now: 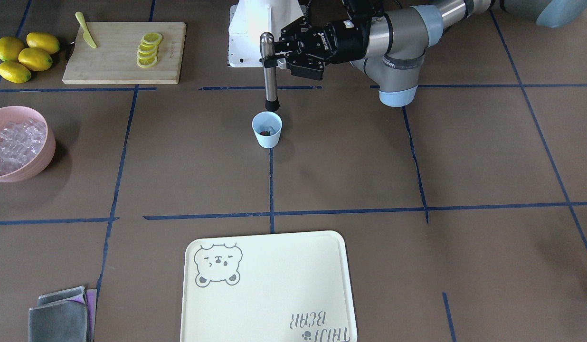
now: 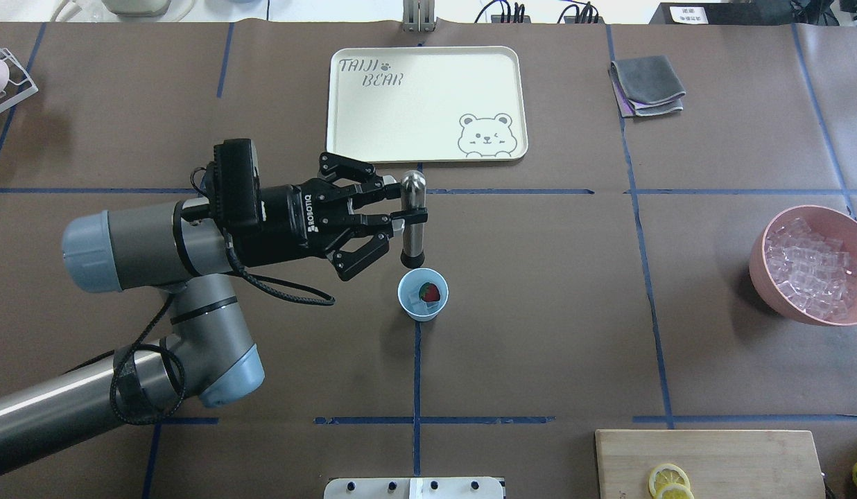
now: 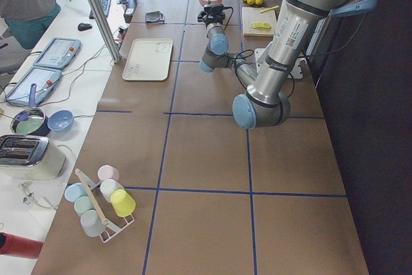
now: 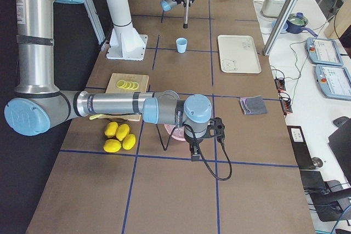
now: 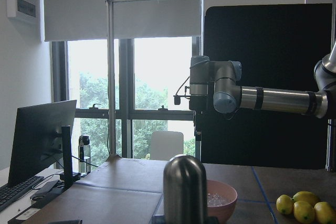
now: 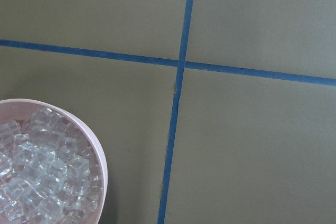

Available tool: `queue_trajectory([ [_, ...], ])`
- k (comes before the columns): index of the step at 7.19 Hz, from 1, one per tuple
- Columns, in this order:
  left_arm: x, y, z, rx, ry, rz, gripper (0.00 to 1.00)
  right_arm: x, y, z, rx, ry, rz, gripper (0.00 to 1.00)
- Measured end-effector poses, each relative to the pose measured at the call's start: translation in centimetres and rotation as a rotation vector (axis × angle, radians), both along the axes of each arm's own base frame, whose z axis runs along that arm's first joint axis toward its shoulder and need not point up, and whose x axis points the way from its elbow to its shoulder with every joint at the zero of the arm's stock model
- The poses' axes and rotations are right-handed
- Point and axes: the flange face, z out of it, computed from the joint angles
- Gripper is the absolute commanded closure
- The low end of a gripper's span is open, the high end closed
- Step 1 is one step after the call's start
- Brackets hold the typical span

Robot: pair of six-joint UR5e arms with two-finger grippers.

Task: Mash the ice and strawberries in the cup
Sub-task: 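Carry the muddler with the left gripper and lower it into the cup, then press the muddler down into the cup with the left gripper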

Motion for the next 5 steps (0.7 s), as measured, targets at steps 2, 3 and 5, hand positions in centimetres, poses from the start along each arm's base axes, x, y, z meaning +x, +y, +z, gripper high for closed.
queue_trajectory([
  [2, 2.4, 1.6, 1.7, 0.006, -0.032, -0.011, 1.00, 0.0, -0.2, -0.2, -0.004, 0.000, 0.010, 0.01],
  [3, 3.6, 2.2, 2.2, 0.001, -0.040, -0.017, 1.00, 0.0, -0.2, -0.3, -0.004, -0.001, 0.011, 0.01],
  [5, 6.5, 3.8, 3.6, -0.014, -0.042, -0.045, 1.00, 0.0, -0.2, -0.3, -0.003, -0.001, 0.012, 0.01],
])
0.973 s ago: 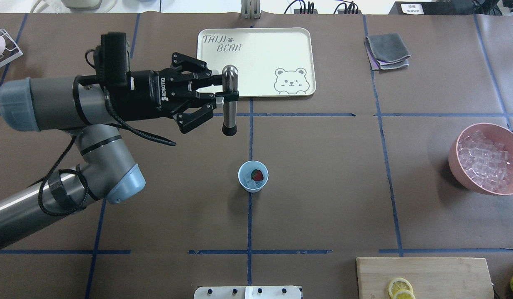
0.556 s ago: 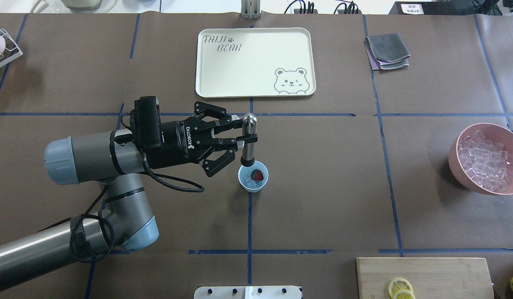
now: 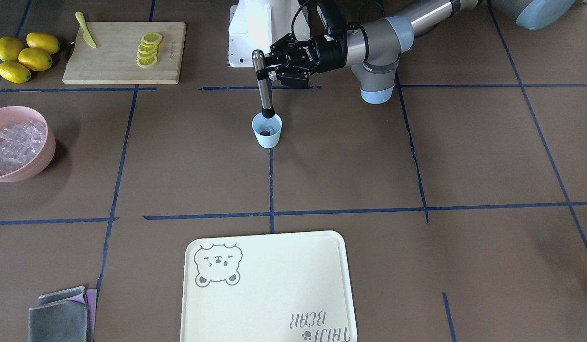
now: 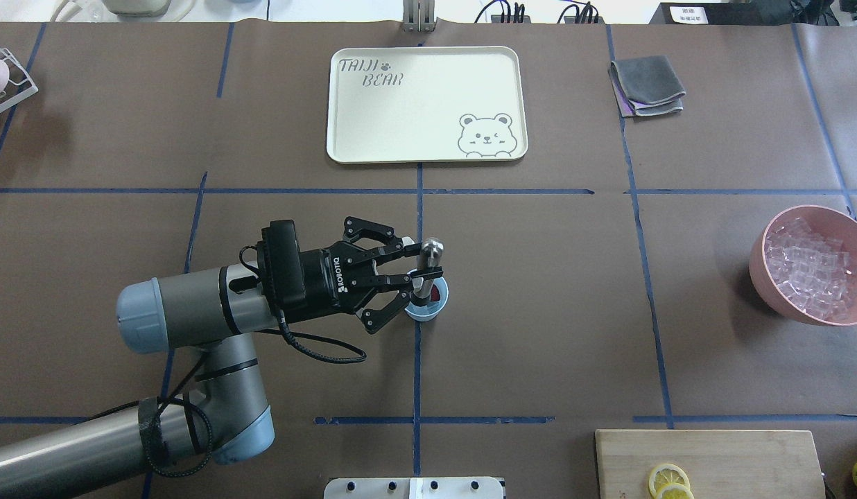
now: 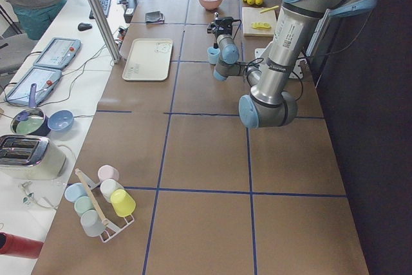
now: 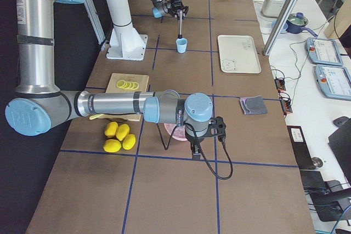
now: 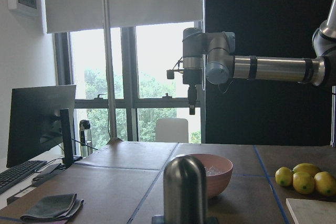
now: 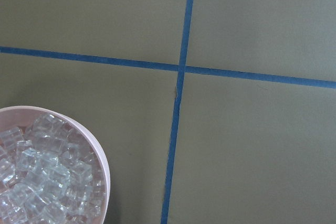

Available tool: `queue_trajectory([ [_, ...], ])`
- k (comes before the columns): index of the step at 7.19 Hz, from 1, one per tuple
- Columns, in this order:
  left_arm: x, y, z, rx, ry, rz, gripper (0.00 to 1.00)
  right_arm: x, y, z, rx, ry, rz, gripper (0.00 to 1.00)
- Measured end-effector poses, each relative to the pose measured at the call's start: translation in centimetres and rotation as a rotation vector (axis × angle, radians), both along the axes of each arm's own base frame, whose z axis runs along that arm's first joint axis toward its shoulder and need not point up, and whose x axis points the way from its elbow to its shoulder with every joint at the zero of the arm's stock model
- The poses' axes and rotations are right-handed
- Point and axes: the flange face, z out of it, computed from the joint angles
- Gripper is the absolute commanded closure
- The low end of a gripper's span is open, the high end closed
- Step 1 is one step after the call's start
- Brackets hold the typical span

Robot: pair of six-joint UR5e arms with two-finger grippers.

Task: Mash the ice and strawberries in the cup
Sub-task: 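Press the muddler down into the cup with the left gripper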

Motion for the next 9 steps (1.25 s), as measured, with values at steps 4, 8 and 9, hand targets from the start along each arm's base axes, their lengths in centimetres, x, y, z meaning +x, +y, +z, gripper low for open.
queue_trajectory([
  [4, 3.6, 0.0, 1.8, -0.024, 0.003, -0.023, 1.00, 0.0, -0.1, 0.2, -0.003, 0.000, -0.001, 0.01],
  [8, 4.5, 0.0, 2.3, -0.035, 0.001, -0.029, 1.00, 0.0, 0.2, 0.3, -0.008, -0.002, 0.000, 0.01],
  [9, 4.3, 0.0, 1.9, -0.033, 0.013, -0.029, 1.00, 0.0, 0.2, 0.3, -0.008, -0.003, 0.000, 0.01],
])
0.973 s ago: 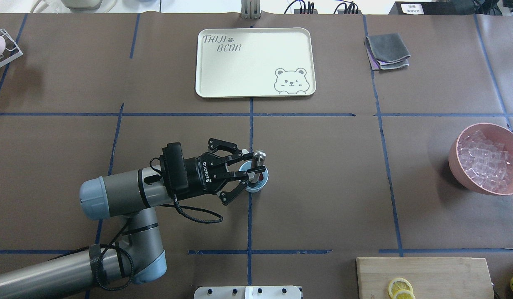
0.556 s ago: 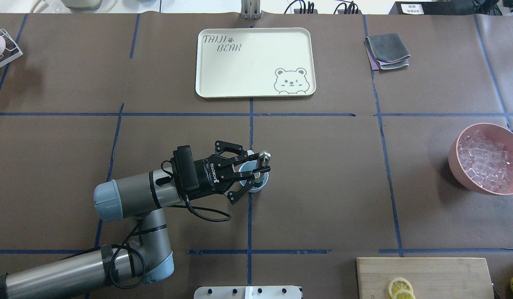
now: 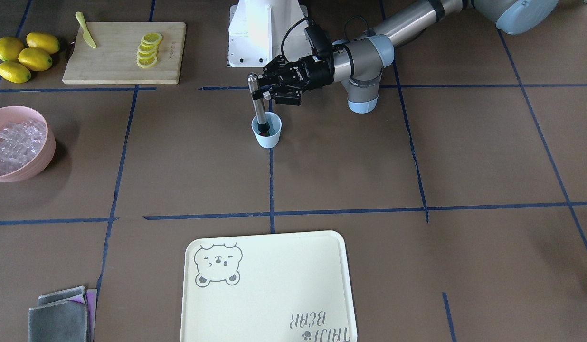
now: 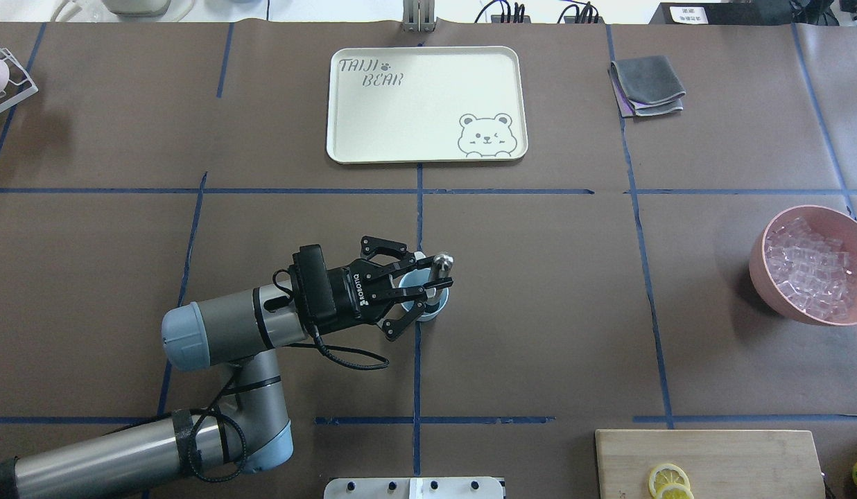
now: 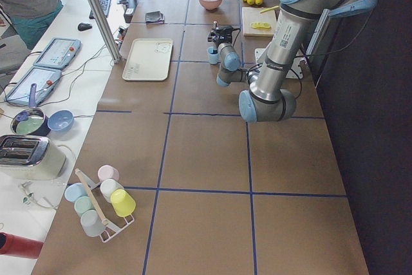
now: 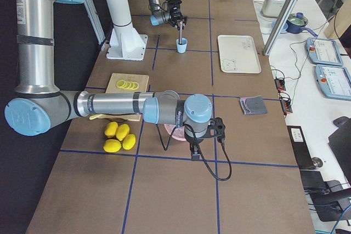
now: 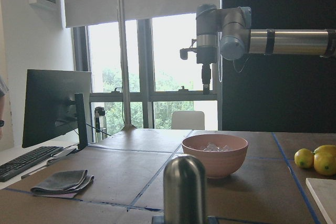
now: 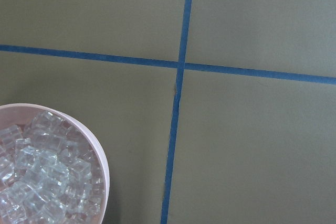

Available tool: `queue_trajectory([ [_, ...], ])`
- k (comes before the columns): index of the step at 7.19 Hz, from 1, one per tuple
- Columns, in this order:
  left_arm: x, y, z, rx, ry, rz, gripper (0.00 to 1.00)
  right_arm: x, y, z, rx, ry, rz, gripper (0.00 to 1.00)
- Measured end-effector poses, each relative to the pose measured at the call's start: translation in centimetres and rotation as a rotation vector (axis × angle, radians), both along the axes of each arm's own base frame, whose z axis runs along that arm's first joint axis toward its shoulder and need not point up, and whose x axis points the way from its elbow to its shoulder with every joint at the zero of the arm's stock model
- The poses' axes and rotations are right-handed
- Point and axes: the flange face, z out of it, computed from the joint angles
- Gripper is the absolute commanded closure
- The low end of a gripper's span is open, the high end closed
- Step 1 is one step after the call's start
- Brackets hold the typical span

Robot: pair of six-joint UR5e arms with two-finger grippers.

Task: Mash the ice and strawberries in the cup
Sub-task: 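Press the muddler down into the cup with the left gripper, then lift the muddler out of the cup with the left gripper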

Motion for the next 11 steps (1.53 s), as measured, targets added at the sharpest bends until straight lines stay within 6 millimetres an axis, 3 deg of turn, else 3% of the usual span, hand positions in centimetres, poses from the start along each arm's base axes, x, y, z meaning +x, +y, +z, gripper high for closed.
queue_trajectory([
  [4, -4.1, -1.8, -4.7, -0.065, 0.059, 0.022, 1.00, -0.1, -0.1, 0.0, 0.005, -0.001, -0.001, 0.01],
  [7, -7.9, -1.9, -11.3, -0.238, -0.058, 0.065, 1.00, 0.0, 0.0, 0.0, 0.005, -0.001, 0.000, 0.01],
  [11, -10.6, -2.9, -14.9, -0.520, -0.319, 0.058, 1.00, -0.1, 0.1, 0.1, 0.004, -0.002, -0.001, 0.01],
])
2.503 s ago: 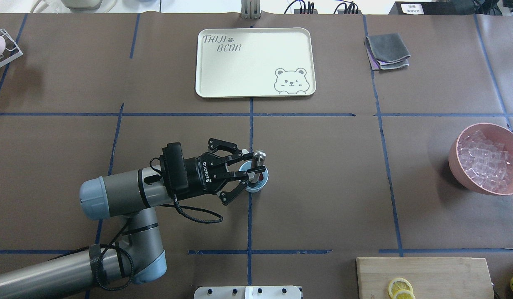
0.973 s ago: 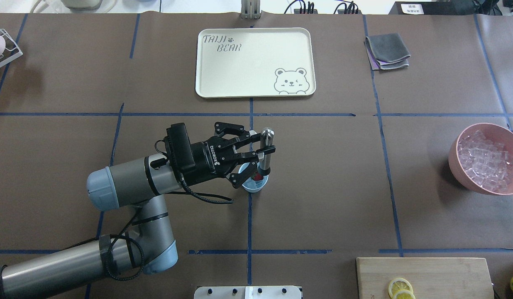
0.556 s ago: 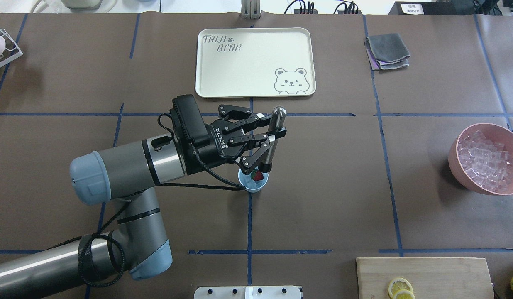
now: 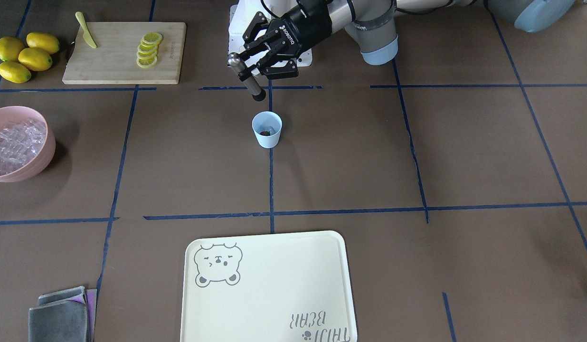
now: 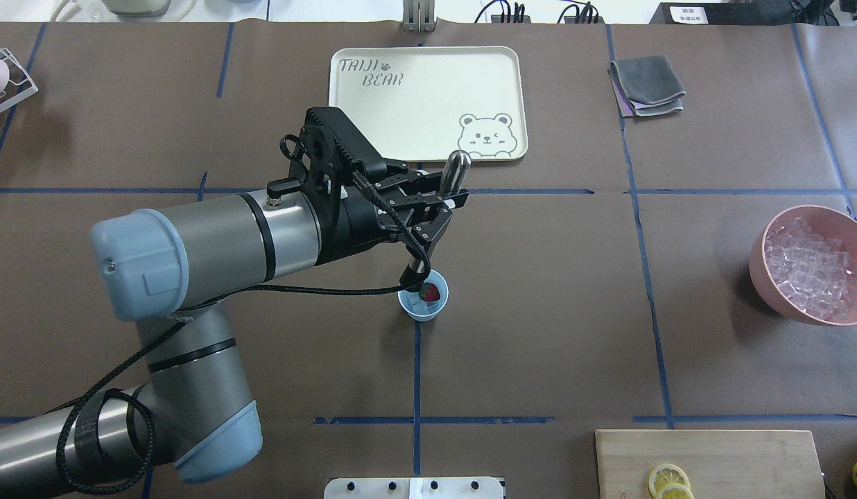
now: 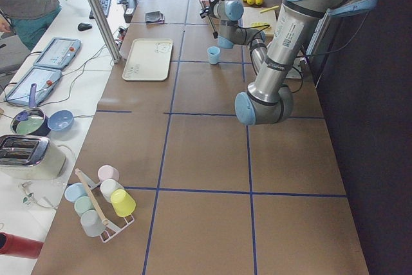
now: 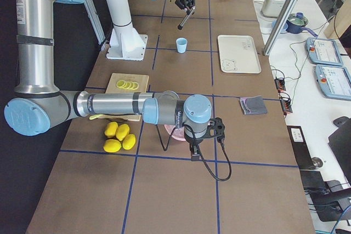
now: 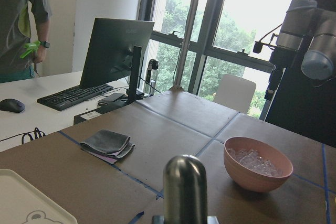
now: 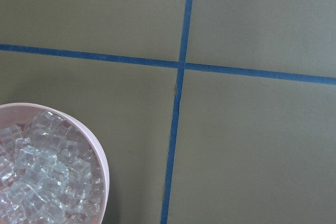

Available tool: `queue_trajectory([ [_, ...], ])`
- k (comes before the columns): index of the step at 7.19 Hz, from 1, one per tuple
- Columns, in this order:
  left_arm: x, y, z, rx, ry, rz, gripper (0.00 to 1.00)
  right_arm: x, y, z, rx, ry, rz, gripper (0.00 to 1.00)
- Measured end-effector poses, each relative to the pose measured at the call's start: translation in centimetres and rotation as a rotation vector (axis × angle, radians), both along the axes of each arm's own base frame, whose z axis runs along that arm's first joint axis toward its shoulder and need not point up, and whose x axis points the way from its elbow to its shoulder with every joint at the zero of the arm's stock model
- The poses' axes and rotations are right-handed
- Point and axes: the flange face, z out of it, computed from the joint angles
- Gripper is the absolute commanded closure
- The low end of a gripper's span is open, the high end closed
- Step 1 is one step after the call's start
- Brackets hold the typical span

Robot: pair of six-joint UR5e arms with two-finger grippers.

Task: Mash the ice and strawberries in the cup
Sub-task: 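Lift the muddler out of the cup with the left gripper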

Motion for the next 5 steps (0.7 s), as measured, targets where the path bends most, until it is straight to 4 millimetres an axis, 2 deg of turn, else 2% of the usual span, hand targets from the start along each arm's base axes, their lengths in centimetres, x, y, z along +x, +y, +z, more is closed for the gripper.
queue_trajectory([
  [1, -0.4, -0.1, 0.5, -0.086, -0.063, 0.003, 1.00, 0.0, 0.0, 0.1, -0.001, 0.001, 0.000, 0.01],
  [2, -0.5, -0.8, 2.0, -0.172, -0.122, -0.004, 1.00, 0.0, 0.0, 0.1, -0.002, 0.002, -0.001, 0.01],
  [4, -2.0, -4.0, 5.5, -0.327, -0.306, -0.020, 1.00, 0.0, 0.0, 0.2, -0.003, 0.004, -0.001, 0.01],
  [5, -3.7, -6.1, 7.8, -0.416, -0.401, -0.015, 1.00, 0.0, 0.0, 0.2, -0.004, 0.003, -0.001, 0.01],
])
